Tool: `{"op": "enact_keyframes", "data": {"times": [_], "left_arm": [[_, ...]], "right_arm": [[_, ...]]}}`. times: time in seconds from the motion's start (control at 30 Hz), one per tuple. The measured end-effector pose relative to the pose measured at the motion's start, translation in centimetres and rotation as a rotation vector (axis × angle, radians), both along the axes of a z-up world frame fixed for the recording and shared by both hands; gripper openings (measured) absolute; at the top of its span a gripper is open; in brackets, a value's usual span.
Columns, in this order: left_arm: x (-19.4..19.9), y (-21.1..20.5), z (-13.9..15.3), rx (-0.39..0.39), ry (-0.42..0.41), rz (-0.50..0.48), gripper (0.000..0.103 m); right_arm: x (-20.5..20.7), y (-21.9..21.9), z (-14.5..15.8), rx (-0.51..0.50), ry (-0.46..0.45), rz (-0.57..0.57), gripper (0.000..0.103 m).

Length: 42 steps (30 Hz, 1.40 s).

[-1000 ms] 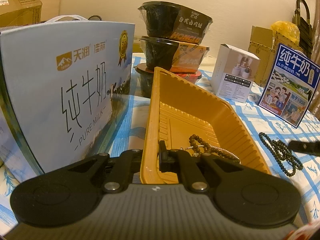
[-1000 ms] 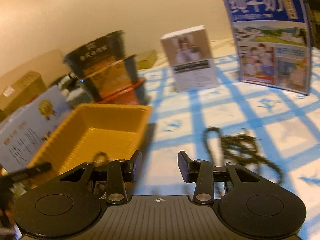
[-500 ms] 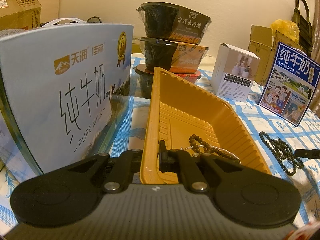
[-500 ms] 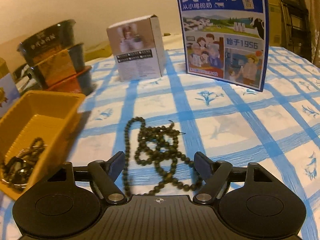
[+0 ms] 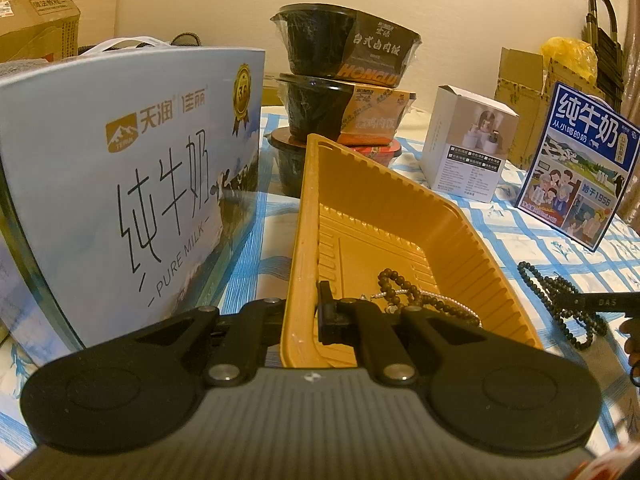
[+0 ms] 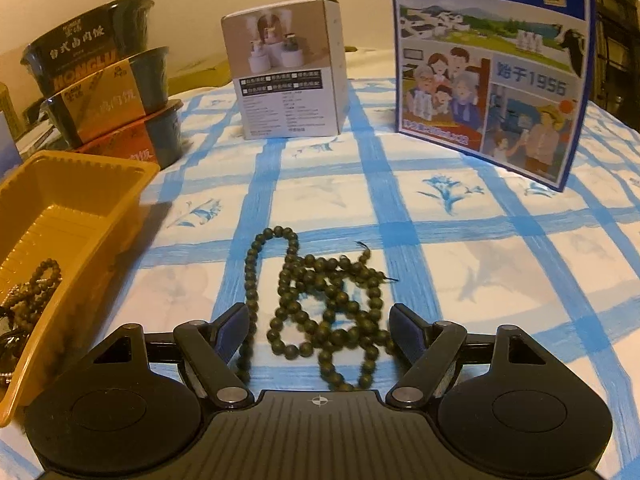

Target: Organize jewelry

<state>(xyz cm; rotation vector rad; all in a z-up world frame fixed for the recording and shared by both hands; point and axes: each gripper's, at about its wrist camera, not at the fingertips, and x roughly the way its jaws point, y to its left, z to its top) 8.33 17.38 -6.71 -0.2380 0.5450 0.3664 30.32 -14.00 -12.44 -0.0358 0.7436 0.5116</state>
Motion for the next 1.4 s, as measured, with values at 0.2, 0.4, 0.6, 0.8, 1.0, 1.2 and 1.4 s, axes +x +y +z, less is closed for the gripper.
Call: {"op": "enact_keyframes", "data": {"times": [0.2, 0.4, 0.6, 0.8, 1.0, 1.2, 1.4], "left_arm": [[0.0, 0.0, 0.0, 0.0, 0.0, 0.001, 0.006], [0.0, 0.0, 0.0, 0.0, 0.001, 0.0, 0.006], [0.0, 0.0, 0.0, 0.001, 0.001, -0.001, 0.006], [0.0, 0.0, 0.0, 0.0, 0.001, -0.001, 0.006], [0.0, 0.0, 0.0, 0.0, -0.001, -0.003, 0.006], [-0.1, 0.1, 0.0, -0.003, -0.004, -0.007, 0.006], [-0.2, 0.1, 0.1, -0.004, -0.004, -0.008, 0.006]], "right_arm": [[0.3, 0.5, -0.3, 0.012, 0.004, -0.004, 0.077], [-0.1, 1.4, -0.1, 0.039, 0.016, 0.057, 0.077], [-0.9, 3.4, -0.9, -0.1, -0.056, 0.073, 0.075], [-0.5, 3.2, -0.6, -0.136, -0.064, 0.072, 0.018], [-1.1, 3.0, -0.1, -0.16, -0.068, 0.092, 0.014], [-1.8, 2.0, 3.5, -0.129, -0.127, 0.104, 0.014], [-1.8, 1.2, 8.8, -0.114, -0.194, 0.133, 0.014]]}}
